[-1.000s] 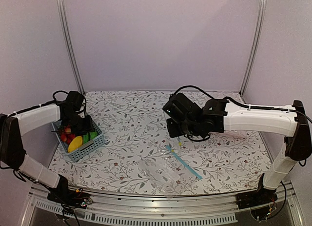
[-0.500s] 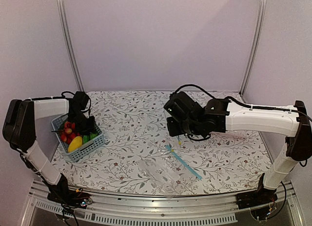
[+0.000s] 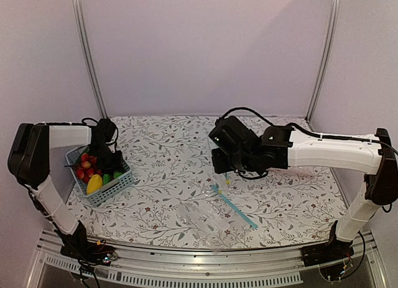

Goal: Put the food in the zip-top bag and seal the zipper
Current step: Pick up the fake vegetable from the bin, then place the fake vegetable in the zipper food storage bag.

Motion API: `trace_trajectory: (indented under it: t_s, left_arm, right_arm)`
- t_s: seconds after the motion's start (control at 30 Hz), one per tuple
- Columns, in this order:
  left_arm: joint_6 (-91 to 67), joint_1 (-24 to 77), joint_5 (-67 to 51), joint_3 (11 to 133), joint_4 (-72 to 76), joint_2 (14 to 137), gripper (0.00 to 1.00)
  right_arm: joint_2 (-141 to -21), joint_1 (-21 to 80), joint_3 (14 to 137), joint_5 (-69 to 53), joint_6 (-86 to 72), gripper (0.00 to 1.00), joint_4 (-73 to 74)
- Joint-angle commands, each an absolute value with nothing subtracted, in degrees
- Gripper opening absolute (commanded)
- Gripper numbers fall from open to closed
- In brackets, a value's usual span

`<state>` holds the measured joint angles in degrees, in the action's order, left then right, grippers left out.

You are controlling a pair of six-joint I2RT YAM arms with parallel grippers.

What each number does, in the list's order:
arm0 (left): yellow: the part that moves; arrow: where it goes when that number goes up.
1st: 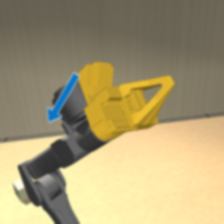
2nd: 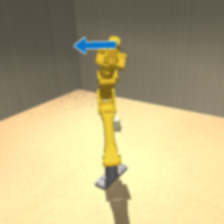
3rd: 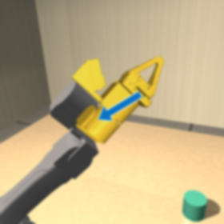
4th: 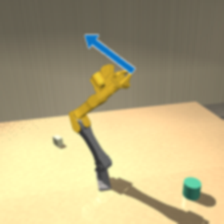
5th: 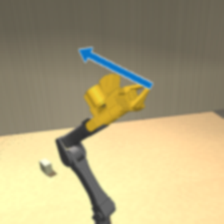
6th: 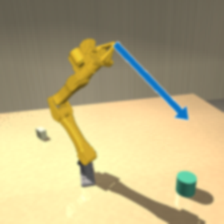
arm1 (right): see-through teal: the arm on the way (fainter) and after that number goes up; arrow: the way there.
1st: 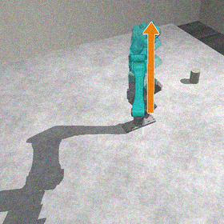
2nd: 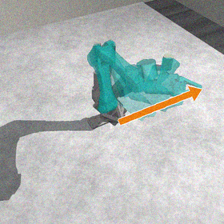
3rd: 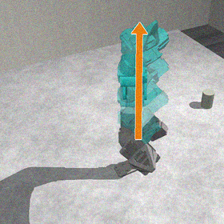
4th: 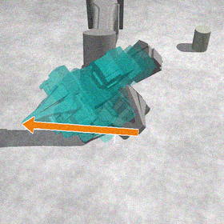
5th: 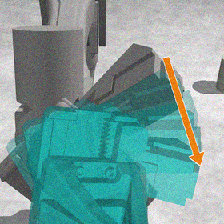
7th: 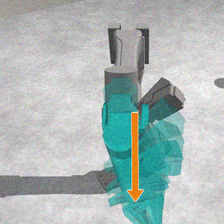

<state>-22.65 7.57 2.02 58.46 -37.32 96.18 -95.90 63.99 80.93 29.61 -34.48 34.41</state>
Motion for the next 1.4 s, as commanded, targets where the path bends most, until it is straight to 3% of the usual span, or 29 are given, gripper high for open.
trace_trajectory:
  t_s: [0.0,0.13,0.27,0.6,1.0,1.2,1.37]
  left_arm:
    - [-22.05,6.85,1.10,59.78,-38.38,98.89,0.46]
    - [-22.03,6.86,0.99,59.85,-38.20,99.35,0.45]
    - [-22.05,6.86,1.88,60.05,-38.29,98.46,0.38]
    - [-23.00,6.69,4.30,54.05,-34.53,80.19,0.35]
    - [-26.00,7.05,-9.50,46.43,-33.28,56.90,0.34]
    - [-30.76,8.86,-13.84,50.69,-35.89,50.77,0.33]
    - [-36.94,16.20,-15.97,52.91,-32.39,50.24,0.33]
  right_arm:
    - [-95.27,63.69,80.42,28.85,-34.36,0.00,33.32]
    - [-95.27,63.67,80.33,28.74,-34.36,0.00,33.15]
    - [-95.34,63.72,80.33,28.44,-34.21,0.00,32.93]
    - [-94.69,63.68,80.66,27.75,-33.62,0.00,32.66]
    - [-93.78,63.64,80.95,24.59,-30.70,0.00,30.50]
    - [-94.01,63.69,80.95,24.01,-30.59,0.00,30.06]
    - [-94.15,63.66,81.03,23.40,-30.08,0.00,29.41]
